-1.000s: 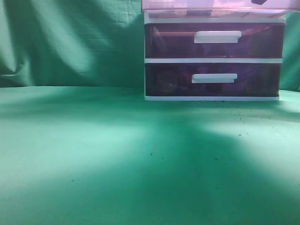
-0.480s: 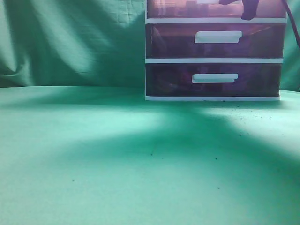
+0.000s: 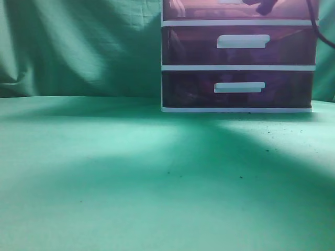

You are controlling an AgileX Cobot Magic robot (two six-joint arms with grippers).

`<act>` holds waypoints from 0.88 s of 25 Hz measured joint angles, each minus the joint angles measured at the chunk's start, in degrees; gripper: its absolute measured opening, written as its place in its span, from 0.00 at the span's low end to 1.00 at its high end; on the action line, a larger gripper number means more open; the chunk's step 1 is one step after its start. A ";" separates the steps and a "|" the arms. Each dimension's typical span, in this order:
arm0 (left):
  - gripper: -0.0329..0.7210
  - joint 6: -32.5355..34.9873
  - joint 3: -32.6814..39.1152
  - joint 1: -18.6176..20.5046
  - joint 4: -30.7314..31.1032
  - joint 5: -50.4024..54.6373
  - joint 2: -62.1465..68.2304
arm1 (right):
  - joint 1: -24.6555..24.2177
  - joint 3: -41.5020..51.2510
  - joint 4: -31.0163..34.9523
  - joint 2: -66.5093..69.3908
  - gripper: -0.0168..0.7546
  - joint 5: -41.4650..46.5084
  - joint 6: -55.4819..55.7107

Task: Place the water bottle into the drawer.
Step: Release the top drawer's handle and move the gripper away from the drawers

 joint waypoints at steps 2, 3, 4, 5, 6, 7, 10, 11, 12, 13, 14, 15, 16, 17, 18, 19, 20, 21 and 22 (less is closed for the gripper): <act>0.04 0.00 0.00 0.00 0.00 -0.04 0.00 | 0.00 -0.13 0.11 -0.51 0.48 0.55 4.46; 0.04 0.00 0.00 0.00 0.24 -0.04 0.00 | 0.30 -0.13 -0.33 -0.98 0.52 1.45 6.59; 0.04 0.00 0.00 0.00 0.36 -0.18 0.00 | 0.62 -0.13 -0.94 -1.50 0.55 2.58 9.28; 0.04 0.00 0.00 0.00 0.84 -0.28 0.00 | 0.94 -0.13 -1.94 -1.92 0.53 4.01 12.24; 0.04 0.00 0.00 0.00 1.46 -0.39 0.00 | 1.30 -0.13 -3.30 -2.78 0.53 5.50 15.39; 0.04 0.00 0.00 0.00 1.88 -0.50 0.00 | 1.74 -0.13 -4.62 -3.69 0.58 7.24 18.09; 0.04 0.00 0.00 0.00 2.87 -0.83 0.00 | 2.91 -0.36 -5.94 -6.44 0.57 12.78 26.95; 0.04 0.00 0.00 0.00 3.11 -0.95 0.00 | 3.30 -0.51 -5.94 -7.54 0.57 14.61 28.52; 0.04 0.00 0.00 0.00 3.13 -1.02 0.00 | 3.96 -0.56 -5.94 -8.43 0.57 17.05 29.68; 0.04 0.00 0.00 0.00 3.22 -1.07 0.00 | 4.81 -0.65 -5.94 -9.35 0.57 19.76 30.31; 0.04 0.00 0.00 0.00 3.22 -1.07 0.00 | 5.81 -0.69 -5.94 -10.15 0.57 22.48 30.66; 0.04 0.00 0.00 0.00 3.22 -1.07 0.00 | 6.71 -0.78 -5.94 -10.72 0.57 24.66 30.88; 0.04 0.00 0.00 0.00 3.22 -1.07 0.00 | 7.89 -0.78 -5.83 -11.34 0.57 27.25 31.01; 0.04 0.00 0.00 0.00 3.22 -1.07 0.00 | 9.08 -0.78 -5.70 -12.00 0.57 29.72 31.11; 0.04 0.00 0.00 0.00 3.22 -1.07 0.00 | 10.12 -0.78 -5.46 -12.71 0.57 31.99 31.11; 0.04 0.00 0.00 0.00 3.22 -1.17 0.00 | 11.37 -0.78 -5.00 -13.42 0.57 33.80 31.11; 0.04 0.00 0.00 0.00 2.83 -1.22 -0.14 | 12.66 -0.78 -4.74 -14.46 0.57 35.92 31.11; 0.04 0.00 0.00 0.00 2.18 -1.32 -0.62 | 14.13 -0.78 -4.49 -15.71 0.57 38.03 31.11; 0.04 0.00 0.00 0.00 1.15 -1.61 -1.27 | 15.45 -0.78 -4.36 -17.20 0.57 39.83 31.19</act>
